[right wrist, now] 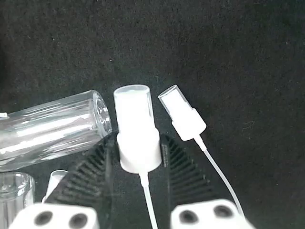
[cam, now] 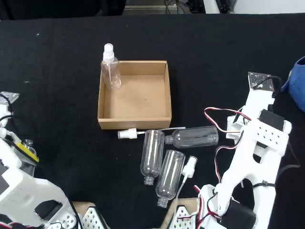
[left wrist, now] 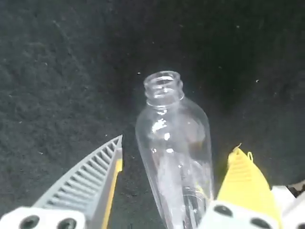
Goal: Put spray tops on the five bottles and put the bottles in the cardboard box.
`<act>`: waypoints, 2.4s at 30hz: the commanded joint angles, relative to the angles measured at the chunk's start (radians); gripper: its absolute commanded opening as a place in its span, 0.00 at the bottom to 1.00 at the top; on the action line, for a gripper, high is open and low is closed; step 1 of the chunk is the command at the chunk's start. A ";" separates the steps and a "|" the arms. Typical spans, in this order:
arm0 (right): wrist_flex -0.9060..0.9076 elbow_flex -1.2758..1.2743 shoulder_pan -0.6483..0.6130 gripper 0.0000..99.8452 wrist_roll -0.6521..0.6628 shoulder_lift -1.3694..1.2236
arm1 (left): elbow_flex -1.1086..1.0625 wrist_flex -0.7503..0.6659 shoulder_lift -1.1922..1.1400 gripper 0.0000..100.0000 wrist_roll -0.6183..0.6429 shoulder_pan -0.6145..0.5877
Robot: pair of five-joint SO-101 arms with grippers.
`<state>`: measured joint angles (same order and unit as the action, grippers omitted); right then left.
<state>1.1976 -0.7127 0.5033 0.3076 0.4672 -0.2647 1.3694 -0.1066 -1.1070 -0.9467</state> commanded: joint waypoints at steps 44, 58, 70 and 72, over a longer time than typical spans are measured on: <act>-0.021 0.016 -0.017 0.01 -0.006 0.010 | 0.061 -0.147 -0.051 0.23 -0.473 -0.182; -0.014 0.041 -0.025 0.01 -0.014 0.010 | 0.065 -0.135 -0.040 0.02 -0.397 -0.139; 0.147 0.222 -0.089 0.01 -0.086 0.015 | -0.008 -0.141 0.256 0.03 -0.157 -0.036; 0.143 0.209 -0.086 0.01 -0.086 0.035 | -0.070 -0.147 0.321 0.03 -0.135 -0.008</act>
<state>1.3265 -0.5577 0.4312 0.2294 0.4672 -0.2616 1.2329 0.0514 -1.2927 -1.0142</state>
